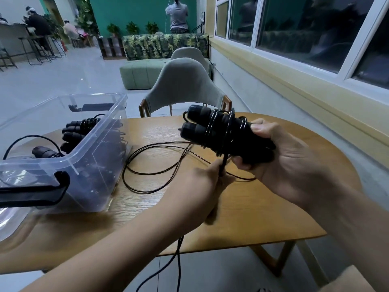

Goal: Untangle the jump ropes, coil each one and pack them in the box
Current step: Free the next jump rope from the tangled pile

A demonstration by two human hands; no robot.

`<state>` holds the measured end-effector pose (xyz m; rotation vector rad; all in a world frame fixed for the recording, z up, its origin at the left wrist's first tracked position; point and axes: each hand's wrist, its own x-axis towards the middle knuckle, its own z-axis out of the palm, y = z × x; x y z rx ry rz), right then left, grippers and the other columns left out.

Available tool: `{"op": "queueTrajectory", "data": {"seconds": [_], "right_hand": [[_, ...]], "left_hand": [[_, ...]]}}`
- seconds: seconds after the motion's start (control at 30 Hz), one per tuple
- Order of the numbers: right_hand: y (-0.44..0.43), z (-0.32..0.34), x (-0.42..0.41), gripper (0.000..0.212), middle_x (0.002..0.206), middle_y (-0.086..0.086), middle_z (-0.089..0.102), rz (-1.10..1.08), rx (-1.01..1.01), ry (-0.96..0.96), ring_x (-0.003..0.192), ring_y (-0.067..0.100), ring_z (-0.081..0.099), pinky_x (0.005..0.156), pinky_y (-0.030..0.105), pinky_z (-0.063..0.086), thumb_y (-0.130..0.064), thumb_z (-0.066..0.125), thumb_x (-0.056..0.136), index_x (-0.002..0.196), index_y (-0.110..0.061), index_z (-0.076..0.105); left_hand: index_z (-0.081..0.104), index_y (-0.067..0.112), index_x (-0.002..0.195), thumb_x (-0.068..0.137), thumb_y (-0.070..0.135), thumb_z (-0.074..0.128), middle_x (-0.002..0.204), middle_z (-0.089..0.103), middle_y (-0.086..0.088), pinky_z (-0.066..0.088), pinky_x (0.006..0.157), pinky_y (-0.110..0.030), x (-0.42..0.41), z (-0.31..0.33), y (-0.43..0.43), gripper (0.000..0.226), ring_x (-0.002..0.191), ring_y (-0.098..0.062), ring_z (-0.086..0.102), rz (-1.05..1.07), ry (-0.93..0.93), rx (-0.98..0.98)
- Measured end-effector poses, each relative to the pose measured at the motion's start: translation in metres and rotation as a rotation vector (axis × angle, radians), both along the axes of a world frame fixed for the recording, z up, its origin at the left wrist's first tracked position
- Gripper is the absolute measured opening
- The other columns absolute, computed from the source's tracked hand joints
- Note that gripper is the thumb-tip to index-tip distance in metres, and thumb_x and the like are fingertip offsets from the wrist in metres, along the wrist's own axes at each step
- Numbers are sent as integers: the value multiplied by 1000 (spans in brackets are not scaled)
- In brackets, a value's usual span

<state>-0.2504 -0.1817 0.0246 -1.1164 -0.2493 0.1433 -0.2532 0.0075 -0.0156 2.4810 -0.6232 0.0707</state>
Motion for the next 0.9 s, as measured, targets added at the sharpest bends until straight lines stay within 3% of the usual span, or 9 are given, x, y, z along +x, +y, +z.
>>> {"op": "queueTrajectory", "data": {"seconds": [0.1,0.23,0.33,0.43,0.57,0.63,0.7,0.8,0.9], "right_hand": [[-6,-1,3,16,102,18,68,-133,-121,-70,78,31,64,73,38,45,-21,57,96,103,-8,55],[-14,-4,10,13,102,20,69,-243,-229,-140,79,34,65,71,39,43,-19,60,98,106,-8,61],[-25,-8,18,9,106,21,67,-325,-377,-178,80,32,68,71,39,44,-14,57,107,111,-8,62],[-35,-14,26,12,103,15,69,-342,-511,-163,79,33,72,75,48,43,-18,61,107,114,-8,62],[-34,-22,29,14,97,13,70,-273,-669,-175,75,34,73,73,48,41,-20,61,107,116,-9,59],[-31,-24,27,12,92,13,72,-210,-733,-195,75,31,72,72,48,42,-22,62,107,114,-12,60],[-28,-24,23,13,92,13,72,-132,-781,-204,78,29,71,74,49,46,-27,64,106,113,-16,63],[-23,-20,16,19,97,12,76,14,-818,-202,85,31,75,74,38,52,-32,62,105,117,-18,64],[-16,-17,9,18,97,10,77,120,-836,-223,84,29,74,70,38,48,-31,60,106,118,-19,65]], "left_hand": [[41,33,96,107,56,38,70,67,-1,41,55,-25,-6,3,2,26,61,-7,58,-36,-15,62],[43,30,94,98,66,27,68,64,0,40,54,-24,-14,6,6,39,62,-11,58,-79,-39,33],[44,31,86,103,55,35,60,58,2,37,56,-17,-17,12,11,30,63,-4,56,-76,-47,-52],[54,32,90,104,50,42,58,56,8,35,53,-14,-14,17,17,26,62,-2,56,-85,-138,-108],[65,28,91,102,46,56,60,60,15,46,55,-29,-11,23,26,23,55,-2,56,-62,-195,-167],[66,29,90,101,37,64,64,62,19,46,54,-27,-12,27,30,14,57,-4,59,-78,-199,-195],[68,29,93,101,35,66,69,65,15,50,58,-31,-10,30,36,10,65,-9,63,-88,-216,-221],[68,30,98,102,40,63,77,69,13,53,64,-41,-4,32,45,12,74,-11,67,-87,-260,-237],[69,30,97,102,38,67,74,66,11,52,63,-43,3,31,54,9,70,-12,63,-72,-268,-275]]}}
